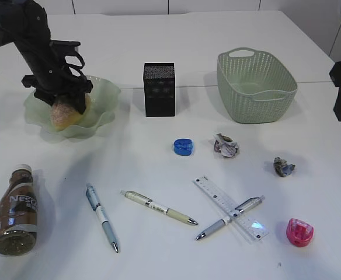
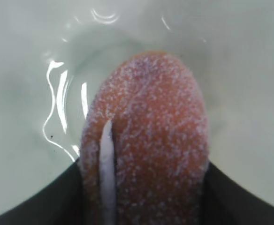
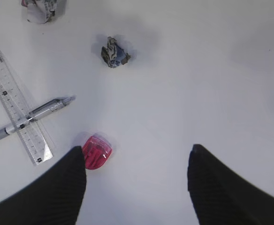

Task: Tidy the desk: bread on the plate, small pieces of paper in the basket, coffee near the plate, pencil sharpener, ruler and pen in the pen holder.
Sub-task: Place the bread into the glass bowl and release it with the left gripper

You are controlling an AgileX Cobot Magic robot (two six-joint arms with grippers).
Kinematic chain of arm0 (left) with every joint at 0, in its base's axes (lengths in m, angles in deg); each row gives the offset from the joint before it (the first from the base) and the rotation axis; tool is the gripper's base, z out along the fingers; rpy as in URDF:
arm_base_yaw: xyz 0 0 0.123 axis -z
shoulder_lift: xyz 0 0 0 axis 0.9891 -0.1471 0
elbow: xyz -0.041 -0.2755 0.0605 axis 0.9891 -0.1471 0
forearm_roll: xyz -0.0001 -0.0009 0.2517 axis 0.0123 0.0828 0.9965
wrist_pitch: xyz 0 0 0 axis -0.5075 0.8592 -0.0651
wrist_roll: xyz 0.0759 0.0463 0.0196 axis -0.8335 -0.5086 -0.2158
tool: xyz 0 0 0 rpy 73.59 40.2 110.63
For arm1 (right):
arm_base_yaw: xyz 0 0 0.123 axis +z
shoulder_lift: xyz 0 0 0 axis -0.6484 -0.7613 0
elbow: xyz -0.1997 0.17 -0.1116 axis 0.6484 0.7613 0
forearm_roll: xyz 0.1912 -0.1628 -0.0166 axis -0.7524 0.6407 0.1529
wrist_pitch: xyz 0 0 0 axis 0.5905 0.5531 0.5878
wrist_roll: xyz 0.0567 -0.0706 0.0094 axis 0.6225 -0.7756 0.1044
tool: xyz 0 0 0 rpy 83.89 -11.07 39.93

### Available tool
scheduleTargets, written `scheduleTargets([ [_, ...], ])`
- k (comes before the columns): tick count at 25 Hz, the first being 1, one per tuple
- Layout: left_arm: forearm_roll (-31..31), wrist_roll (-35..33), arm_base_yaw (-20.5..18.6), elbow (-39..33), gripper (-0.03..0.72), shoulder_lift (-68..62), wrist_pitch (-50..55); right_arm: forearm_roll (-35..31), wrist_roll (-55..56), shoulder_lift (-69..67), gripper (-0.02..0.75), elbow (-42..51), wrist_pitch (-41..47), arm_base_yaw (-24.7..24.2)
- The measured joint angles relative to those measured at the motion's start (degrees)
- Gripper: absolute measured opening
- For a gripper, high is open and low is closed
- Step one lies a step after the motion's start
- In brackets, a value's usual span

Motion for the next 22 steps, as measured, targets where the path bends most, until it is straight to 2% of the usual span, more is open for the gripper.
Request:
scheduleTargets([
  [4, -0.1, -0.08, 0.0, 0.0, 0.561, 0.0, 0.0, 0.0, 0.0, 0.0, 0.532, 0.0, 0.0, 0.0],
  [6, -0.1, -0.08, 0.0, 0.0, 0.589, 0.0, -0.1, 0.0, 0.0, 0.0, 0.532, 0.0, 0.0, 0.0],
  [15, -0.1, -0.08, 0.0, 0.0, 0.594, 1.66, 0.22, 0.0, -0.1, 0.0, 0.532, 0.0, 0.0, 0.0],
  [22, -0.1, -0.08, 0.0, 0.0, 0.594, 7.3, 5.79, 0.0, -0.1, 0.0, 0.532, 0.0, 0.0, 0.0],
])
